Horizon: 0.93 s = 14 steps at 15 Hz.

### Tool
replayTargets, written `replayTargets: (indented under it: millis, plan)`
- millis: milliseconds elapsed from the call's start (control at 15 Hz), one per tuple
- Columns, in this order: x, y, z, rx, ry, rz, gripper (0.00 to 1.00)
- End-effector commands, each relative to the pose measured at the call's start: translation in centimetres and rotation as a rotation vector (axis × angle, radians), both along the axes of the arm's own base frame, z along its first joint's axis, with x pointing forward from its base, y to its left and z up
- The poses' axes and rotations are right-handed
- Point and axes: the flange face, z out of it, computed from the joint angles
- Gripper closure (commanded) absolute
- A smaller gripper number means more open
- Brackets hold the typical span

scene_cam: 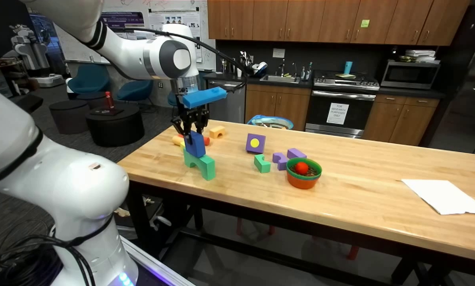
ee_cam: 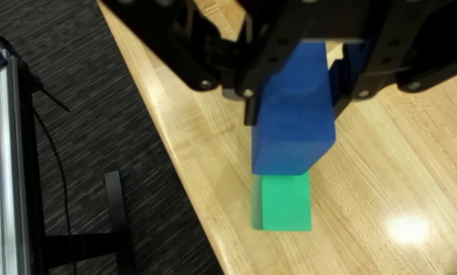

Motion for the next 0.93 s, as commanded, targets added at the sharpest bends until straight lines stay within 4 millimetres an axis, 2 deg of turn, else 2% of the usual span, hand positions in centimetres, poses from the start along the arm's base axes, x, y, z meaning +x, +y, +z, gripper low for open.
replayTargets:
  millis: [0,867]
  plan:
    - [0.3,-0.5,0.5,0.033,-0.007,-0.002,0.84]
    - [0.8,-1.6,0.6,0.098,-0.005,-0.031,0.84]
